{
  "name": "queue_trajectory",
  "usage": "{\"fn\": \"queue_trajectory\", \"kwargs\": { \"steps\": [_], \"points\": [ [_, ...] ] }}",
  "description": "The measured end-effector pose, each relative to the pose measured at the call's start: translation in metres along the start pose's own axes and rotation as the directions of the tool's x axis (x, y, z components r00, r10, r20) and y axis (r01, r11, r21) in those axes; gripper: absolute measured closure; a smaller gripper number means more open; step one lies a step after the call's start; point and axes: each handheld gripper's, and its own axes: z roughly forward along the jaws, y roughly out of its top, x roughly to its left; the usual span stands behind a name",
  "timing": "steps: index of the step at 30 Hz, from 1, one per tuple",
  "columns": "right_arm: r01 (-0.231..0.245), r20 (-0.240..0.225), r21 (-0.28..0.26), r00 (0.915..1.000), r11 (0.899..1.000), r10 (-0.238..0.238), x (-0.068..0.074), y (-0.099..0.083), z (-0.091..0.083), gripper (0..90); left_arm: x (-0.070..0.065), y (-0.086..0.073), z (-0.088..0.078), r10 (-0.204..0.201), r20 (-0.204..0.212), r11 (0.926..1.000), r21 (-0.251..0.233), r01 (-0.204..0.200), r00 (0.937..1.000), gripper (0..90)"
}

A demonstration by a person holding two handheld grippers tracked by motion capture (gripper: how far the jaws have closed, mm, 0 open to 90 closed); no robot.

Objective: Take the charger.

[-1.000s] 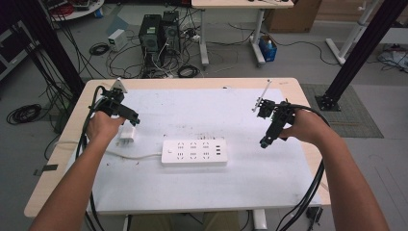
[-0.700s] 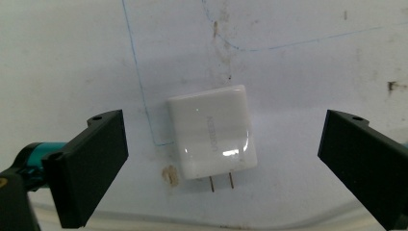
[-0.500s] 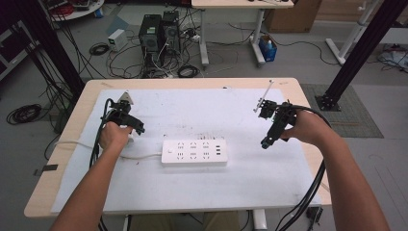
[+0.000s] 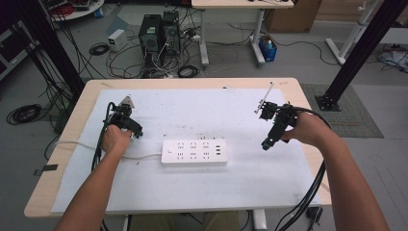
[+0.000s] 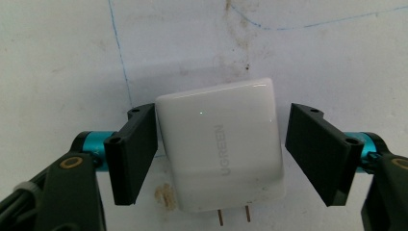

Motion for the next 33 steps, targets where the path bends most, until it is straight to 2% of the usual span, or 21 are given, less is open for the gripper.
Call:
{"fn": "queue_trajectory", "kwargs": {
  "steps": [4, 6, 8, 11, 13, 15, 16, 20, 23, 26, 27, 28, 29, 33],
  "points": [
    [-0.004, 0.000, 0.008, 1.0000, 1.000, 0.004, 0.000, 0.001, 0.000, 4.8, 0.001, 0.000, 0.001, 0.008, 0.006, 1.0000, 0.005, -0.008, 0.9999, 31.6],
    [0.009, -0.002, 0.004, 1.0000, 1.000, -0.009, -0.002, 0.001, 0.002, 4.9, 0.002, 0.000, 0.001, 0.000, 0.015, 1.0000, 0.000, 0.000, 0.9999, 32.4],
    [0.008, -0.004, 0.004, 1.0000, 1.000, -0.008, -0.001, 0.000, 0.003, 4.9, 0.003, 0.000, 0.000, 0.008, 0.012, 1.0000, 0.002, -0.008, 0.9999, 35.2],
    [0.004, -0.004, 0.005, 1.0000, 1.000, -0.004, -0.001, 0.000, 0.003, 4.9, 0.006, -0.002, 0.000, 0.000, 0.024, 0.9999, -0.012, 0.000, 0.9997, 39.3],
    [0.007, -0.004, 0.002, 1.0000, 1.000, -0.007, -0.002, -0.001, 0.003, 4.9, 0.008, -0.003, -0.001, 0.008, 0.034, 0.9999, -0.014, -0.008, 0.9994, 41.9],
    [0.005, -0.004, 0.002, 1.0000, 1.000, -0.005, -0.002, -0.001, 0.003, 4.9, 0.009, -0.004, -0.003, 0.028, 0.025, 0.9993, -0.026, -0.027, 0.9993, 42.6],
    [-0.010, -0.002, 0.007, 0.9999, 1.000, 0.010, 0.000, -0.001, 0.003, 4.9, 0.009, -0.005, -0.003, 0.031, 0.026, 0.9988, -0.038, -0.030, 0.9992, 42.7],
    [0.008, -0.001, 0.002, 1.0000, 1.000, -0.008, -0.001, -0.001, 0.002, 4.9, 0.011, -0.005, -0.007, 0.036, 0.046, 0.9982, -0.049, -0.034, 0.9983, 42.7],
    [0.002, -0.001, 0.000, 1.0000, 1.000, -0.002, 0.000, -0.003, 0.001, 4.9, 0.014, -0.007, -0.018, 0.065, 0.063, 0.9958, -0.068, -0.061, 0.9958, 42.7],
    [0.001, 0.002, -0.001, 1.0000, 1.000, -0.001, 0.000, -0.004, 0.000, 4.9, 0.014, -0.007, -0.025, 0.078, 0.063, 0.9942, -0.079, -0.072, 0.9950, 42.7],
    [-0.004, 0.002, -0.002, 1.0000, 1.000, 0.004, 0.001, -0.005, -0.001, 4.9, 0.014, -0.007, -0.034, 0.099, 0.068, 0.9921, -0.083, -0.093, 0.9927, 42.7],
    [-0.001, 0.004, -0.005, 1.0000, 1.000, 0.001, 0.001, -0.005, -0.002, 4.9, 0.014, -0.007, -0.034, 0.099, 0.068, 0.9921, -0.083, -0.093, 0.9927, 42.7],
    [-0.015, 0.004, -0.006, 0.9999, 1.000, 0.015, 0.002, -0.005, -0.002, 4.9, 0.014, -0.006, -0.044, 0.122, 0.072, 0.9884, -0.100, -0.114, 0.9899, 42.7],
    [-0.018, 0.007, -0.009, 0.9998, 1.000, 0.018, 0.004, -0.006, -0.004, 4.9, 0.012, -0.006, -0.066, 0.174, 0.095, 0.9791, -0.123, -0.162, 0.9802, 42.7]
  ]
}}
